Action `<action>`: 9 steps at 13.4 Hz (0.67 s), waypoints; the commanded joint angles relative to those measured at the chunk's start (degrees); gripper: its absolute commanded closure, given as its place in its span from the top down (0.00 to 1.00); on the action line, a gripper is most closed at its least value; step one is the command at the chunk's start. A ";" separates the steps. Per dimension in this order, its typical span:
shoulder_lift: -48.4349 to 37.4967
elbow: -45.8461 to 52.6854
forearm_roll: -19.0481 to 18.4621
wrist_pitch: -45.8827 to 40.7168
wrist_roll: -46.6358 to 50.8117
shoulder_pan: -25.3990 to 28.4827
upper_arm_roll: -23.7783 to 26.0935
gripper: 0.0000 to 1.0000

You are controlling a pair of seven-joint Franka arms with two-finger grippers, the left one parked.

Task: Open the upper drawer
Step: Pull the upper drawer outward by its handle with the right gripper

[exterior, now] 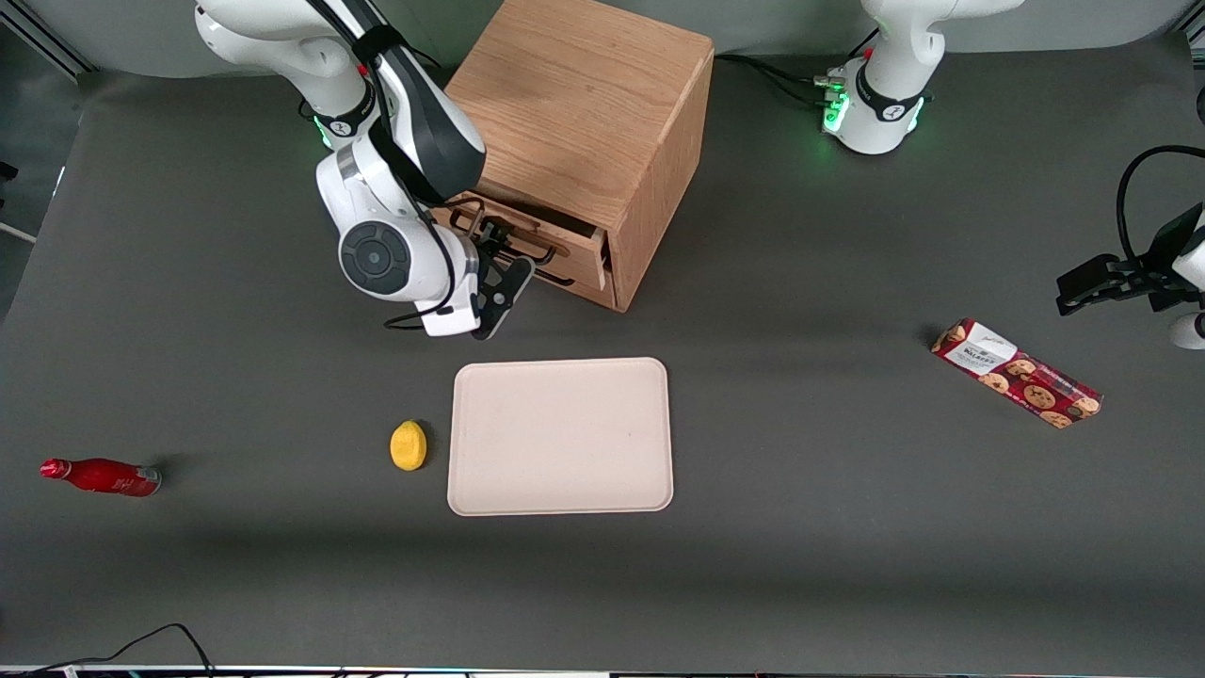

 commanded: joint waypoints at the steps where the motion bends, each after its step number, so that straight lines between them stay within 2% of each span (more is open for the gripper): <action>1: 2.87 3.30 0.77 0.16 -3.20 -1.54 0.05 1.00; 9: 7.35 8.84 1.30 0.07 -7.15 -4.62 -0.21 1.00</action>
